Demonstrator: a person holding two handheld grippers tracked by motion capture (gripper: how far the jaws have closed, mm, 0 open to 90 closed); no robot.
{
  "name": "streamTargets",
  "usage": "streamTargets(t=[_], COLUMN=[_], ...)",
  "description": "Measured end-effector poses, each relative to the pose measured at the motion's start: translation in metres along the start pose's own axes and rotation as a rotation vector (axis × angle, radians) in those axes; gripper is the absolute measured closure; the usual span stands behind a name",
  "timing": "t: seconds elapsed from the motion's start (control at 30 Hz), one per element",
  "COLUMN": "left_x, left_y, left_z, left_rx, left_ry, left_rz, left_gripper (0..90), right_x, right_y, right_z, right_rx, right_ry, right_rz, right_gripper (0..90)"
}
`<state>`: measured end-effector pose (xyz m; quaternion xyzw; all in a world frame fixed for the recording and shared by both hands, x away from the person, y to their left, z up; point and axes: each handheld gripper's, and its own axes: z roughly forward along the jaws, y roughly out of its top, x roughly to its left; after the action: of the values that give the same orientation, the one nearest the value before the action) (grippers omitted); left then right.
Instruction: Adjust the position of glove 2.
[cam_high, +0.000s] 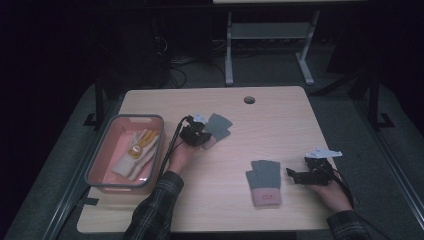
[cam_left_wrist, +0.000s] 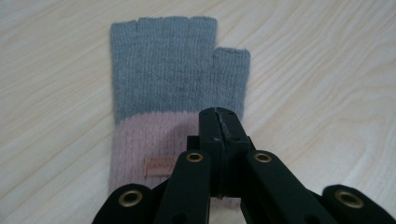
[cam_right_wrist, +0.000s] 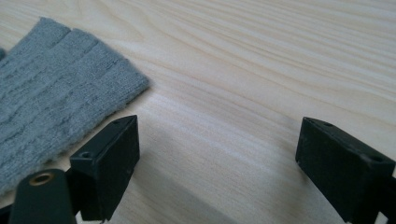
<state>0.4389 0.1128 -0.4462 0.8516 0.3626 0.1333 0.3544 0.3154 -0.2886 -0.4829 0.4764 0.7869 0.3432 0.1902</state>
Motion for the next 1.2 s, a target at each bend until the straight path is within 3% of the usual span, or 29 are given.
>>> streamTargets(t=[0.2,0.4,0.77,1.2], left_x=[0.002,-0.003,-0.023,-0.049], left_y=[-0.002,-0.004,-0.020,-0.040], left_z=[0.010,0.007,-0.010,-0.030], left_rx=[0.030,0.046,0.070,0.084], left_ry=[-0.010,-0.038,-0.104,-0.154], left_rz=[0.004,0.016,0.063,0.068], left_gripper=[89.4,89.6,89.6,89.6], right_x=[0.000,0.000,0.000,0.000], right_y=[0.000,0.000,0.000,0.000], right_z=[0.000,0.000,0.000,0.000], right_rx=[0.000,0.000,0.000,0.000], right_ry=[0.000,0.000,-0.001,0.000], right_rz=[0.000,0.000,-0.001,-0.002], right_gripper=[13.4,13.4,13.4,13.4])
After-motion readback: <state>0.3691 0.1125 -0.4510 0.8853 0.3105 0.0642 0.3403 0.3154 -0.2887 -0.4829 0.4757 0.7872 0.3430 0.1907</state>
